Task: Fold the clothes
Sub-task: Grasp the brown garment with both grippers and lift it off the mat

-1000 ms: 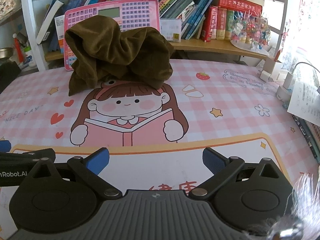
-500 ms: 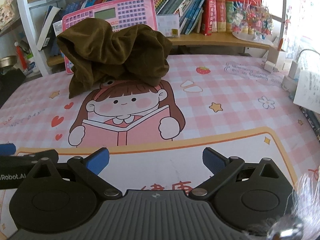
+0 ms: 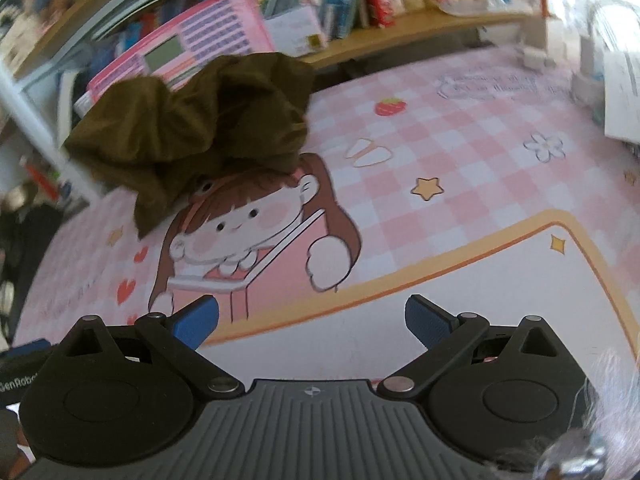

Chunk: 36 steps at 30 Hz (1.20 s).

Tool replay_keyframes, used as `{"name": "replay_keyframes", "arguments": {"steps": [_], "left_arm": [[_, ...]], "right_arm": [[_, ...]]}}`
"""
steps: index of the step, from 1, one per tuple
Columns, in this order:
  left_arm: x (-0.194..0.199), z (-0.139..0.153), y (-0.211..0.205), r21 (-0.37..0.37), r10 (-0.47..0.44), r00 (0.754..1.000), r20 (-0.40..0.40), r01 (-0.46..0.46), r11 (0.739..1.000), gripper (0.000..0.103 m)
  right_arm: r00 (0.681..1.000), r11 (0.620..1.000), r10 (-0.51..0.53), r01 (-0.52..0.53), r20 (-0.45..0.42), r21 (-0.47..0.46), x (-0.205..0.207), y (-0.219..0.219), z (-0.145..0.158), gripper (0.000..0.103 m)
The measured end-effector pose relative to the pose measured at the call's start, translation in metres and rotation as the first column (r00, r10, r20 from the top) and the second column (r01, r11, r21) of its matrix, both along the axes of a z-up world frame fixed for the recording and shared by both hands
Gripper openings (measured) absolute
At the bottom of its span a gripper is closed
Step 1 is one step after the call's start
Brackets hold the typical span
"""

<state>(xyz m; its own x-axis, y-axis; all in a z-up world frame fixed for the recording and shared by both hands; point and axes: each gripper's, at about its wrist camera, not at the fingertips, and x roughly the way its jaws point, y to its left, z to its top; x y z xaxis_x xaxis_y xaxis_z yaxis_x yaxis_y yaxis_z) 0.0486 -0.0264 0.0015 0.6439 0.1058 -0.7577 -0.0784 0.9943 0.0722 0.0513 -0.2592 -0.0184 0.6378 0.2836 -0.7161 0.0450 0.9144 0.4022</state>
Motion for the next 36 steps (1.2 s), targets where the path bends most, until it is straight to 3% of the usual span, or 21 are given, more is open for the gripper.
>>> {"name": "replay_keyframes", "arguments": {"steps": [5,9,13,18,19,20,21,23,26,31,36], "left_arm": [[0.037,0.019,-0.004,0.020,-0.009,0.999,0.051,0.008,1.000,0.103],[0.061,0.029,-0.010,0.050,-0.002,0.994,0.109,-0.003,0.999,0.103],[0.079,0.023,-0.021,0.041,-0.023,0.995,0.100,0.019,0.999,0.103],[0.101,0.019,-0.031,0.124,-0.056,0.990,0.133,0.040,0.991,0.102],[0.106,0.019,-0.031,0.143,-0.060,0.990,0.131,0.041,0.989,0.097],[0.110,0.020,-0.030,0.155,-0.058,0.990,0.127,0.038,0.987,0.085],[0.111,0.022,-0.025,0.155,-0.059,0.990,0.126,0.039,0.987,0.074],[0.110,0.030,-0.015,0.121,-0.066,0.989,0.130,0.050,0.991,0.008],[0.091,0.052,-0.004,0.068,-0.093,0.977,0.194,0.081,0.994,0.005],[0.018,0.095,-0.007,0.021,-0.183,0.941,0.285,0.184,0.983,0.005],[-0.054,0.111,-0.001,-0.079,-0.193,0.942,0.276,0.223,0.972,0.005]], "right_arm": [[0.995,0.986,-0.071,0.079,-0.065,0.146,0.014,-0.018,-0.002,0.100],[0.984,0.942,-0.095,0.138,-0.152,0.305,0.018,-0.033,-0.008,0.100],[0.981,0.919,-0.112,0.163,-0.160,0.360,0.019,-0.044,-0.006,0.100],[0.982,0.883,-0.110,0.168,-0.156,0.438,0.023,-0.052,-0.002,0.100],[0.981,0.867,-0.108,0.173,-0.164,0.467,0.025,-0.053,-0.003,0.100],[0.979,0.846,-0.105,0.180,-0.174,0.502,0.026,-0.054,-0.004,0.100],[0.978,0.822,-0.102,0.187,-0.184,0.538,0.027,-0.054,-0.005,0.100],[0.974,0.762,-0.085,0.200,-0.210,0.616,0.028,-0.053,-0.008,0.100],[0.968,0.651,-0.050,0.220,-0.247,0.727,0.029,-0.047,-0.015,0.100],[0.960,0.489,-0.040,0.262,-0.278,0.832,0.032,-0.034,-0.023,0.100],[0.926,0.224,-0.064,0.376,-0.372,0.899,0.035,-0.022,-0.044,0.101]]}}
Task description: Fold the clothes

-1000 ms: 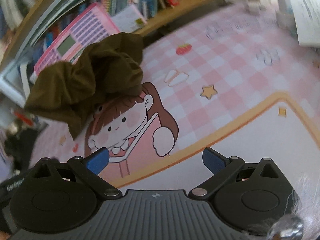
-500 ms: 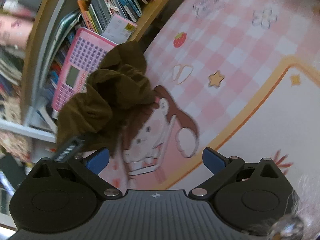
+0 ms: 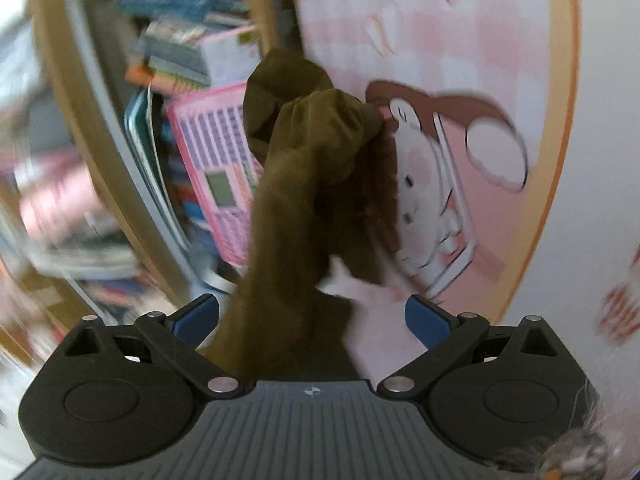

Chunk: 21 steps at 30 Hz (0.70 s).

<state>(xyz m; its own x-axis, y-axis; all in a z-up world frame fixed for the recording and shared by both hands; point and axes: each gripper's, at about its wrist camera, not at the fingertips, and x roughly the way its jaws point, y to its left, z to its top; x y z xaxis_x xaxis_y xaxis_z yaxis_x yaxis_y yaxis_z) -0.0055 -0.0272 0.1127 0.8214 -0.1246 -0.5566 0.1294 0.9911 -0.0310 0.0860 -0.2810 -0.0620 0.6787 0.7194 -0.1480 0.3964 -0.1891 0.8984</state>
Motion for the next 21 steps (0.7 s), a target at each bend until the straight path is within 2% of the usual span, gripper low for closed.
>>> {"name": "replay_keyframes", "arguments": {"steps": [2,6,9,10,13,16,18,19,21], "left_arm": [[-0.021,0.002,0.006,-0.032,-0.006,1.000,-0.027,0.005,0.999,0.004],[-0.042,0.001,0.026,-0.114,0.016,0.998,-0.057,-0.022,0.993,0.004],[-0.052,0.005,0.032,-0.122,0.034,0.999,-0.038,-0.038,0.992,0.004],[-0.056,0.006,0.034,-0.123,0.042,0.999,-0.029,-0.045,0.991,0.004],[-0.068,0.009,0.049,-0.136,0.088,0.996,-0.016,-0.089,0.987,0.001],[-0.076,0.003,0.068,-0.143,0.151,0.988,-0.032,-0.154,0.978,0.001],[-0.075,-0.010,0.079,-0.117,0.186,0.979,-0.078,-0.194,0.974,0.001],[-0.073,-0.018,0.082,-0.091,0.203,0.974,-0.102,-0.212,0.973,0.002],[-0.069,-0.032,0.087,-0.079,0.208,0.967,-0.145,-0.221,0.972,0.003]], "right_arm": [[1.000,0.999,-0.018,0.018,-0.007,0.029,0.002,0.003,-0.003,0.100],[0.999,0.999,-0.049,0.050,-0.020,0.016,0.005,0.011,-0.011,0.099],[0.999,0.999,-0.021,0.020,-0.047,-0.032,0.009,0.025,-0.018,0.096],[0.998,0.999,-0.020,0.018,-0.052,-0.043,0.010,0.027,-0.019,0.091],[0.997,0.995,-0.054,0.050,-0.056,-0.083,0.011,0.025,-0.022,0.077],[0.993,0.985,-0.104,0.095,-0.056,-0.141,0.013,0.018,-0.023,0.051],[0.992,0.973,-0.113,0.099,-0.059,-0.208,0.016,0.013,-0.023,0.020],[0.992,0.969,-0.115,0.101,-0.050,-0.227,0.018,0.010,-0.022,0.011],[0.992,0.958,-0.118,0.105,-0.033,-0.266,0.021,0.005,-0.021,0.007]]}}
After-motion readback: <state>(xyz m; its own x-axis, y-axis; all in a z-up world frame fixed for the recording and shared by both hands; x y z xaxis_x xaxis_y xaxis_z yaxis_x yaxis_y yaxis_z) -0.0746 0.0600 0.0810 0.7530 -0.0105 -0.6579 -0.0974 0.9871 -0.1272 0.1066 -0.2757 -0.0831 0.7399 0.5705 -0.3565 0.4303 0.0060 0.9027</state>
